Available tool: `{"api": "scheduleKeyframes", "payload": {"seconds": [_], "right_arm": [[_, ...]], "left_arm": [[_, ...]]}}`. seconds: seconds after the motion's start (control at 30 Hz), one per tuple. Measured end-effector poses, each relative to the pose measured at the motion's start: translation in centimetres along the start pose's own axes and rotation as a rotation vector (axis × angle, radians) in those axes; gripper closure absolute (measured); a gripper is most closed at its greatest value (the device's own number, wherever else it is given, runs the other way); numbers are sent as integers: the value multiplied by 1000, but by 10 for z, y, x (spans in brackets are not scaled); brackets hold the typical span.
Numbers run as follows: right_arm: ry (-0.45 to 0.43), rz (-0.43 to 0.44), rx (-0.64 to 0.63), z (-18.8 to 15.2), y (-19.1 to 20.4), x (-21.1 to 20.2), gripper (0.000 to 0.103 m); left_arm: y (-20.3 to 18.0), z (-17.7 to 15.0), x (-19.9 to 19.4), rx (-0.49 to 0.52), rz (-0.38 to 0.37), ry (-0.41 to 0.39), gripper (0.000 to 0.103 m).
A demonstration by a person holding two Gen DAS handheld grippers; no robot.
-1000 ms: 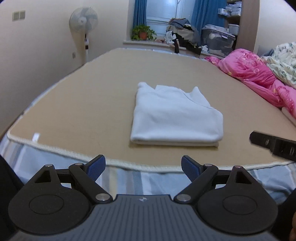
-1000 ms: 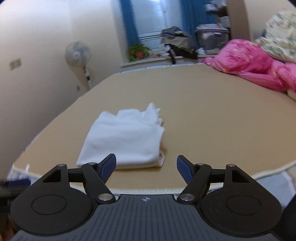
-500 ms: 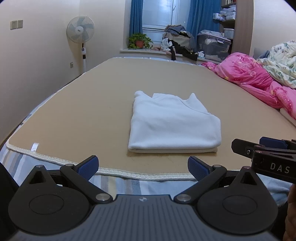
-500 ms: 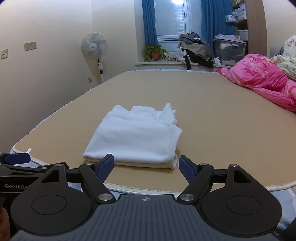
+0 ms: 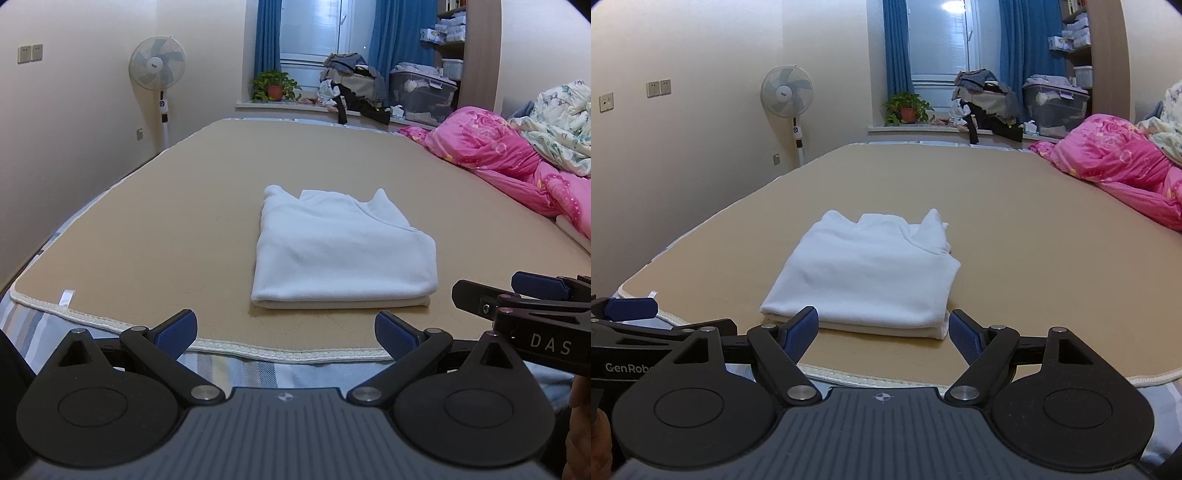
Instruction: Fold small clothes
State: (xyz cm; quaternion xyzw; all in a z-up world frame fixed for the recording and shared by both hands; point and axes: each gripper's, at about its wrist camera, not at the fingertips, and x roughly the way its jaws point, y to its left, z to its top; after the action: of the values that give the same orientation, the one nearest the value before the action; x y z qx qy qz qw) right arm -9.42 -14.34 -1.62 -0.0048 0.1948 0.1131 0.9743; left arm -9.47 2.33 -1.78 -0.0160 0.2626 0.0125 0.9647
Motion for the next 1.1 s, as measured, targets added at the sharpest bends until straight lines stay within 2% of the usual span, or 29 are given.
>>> {"api": "scheduleKeyframes", "payload": {"seconds": [1.1], "right_arm": [[3,-1,0,0,1,0,24]], "left_arm": [[2,1,2,7,-18,-10,1]]}}
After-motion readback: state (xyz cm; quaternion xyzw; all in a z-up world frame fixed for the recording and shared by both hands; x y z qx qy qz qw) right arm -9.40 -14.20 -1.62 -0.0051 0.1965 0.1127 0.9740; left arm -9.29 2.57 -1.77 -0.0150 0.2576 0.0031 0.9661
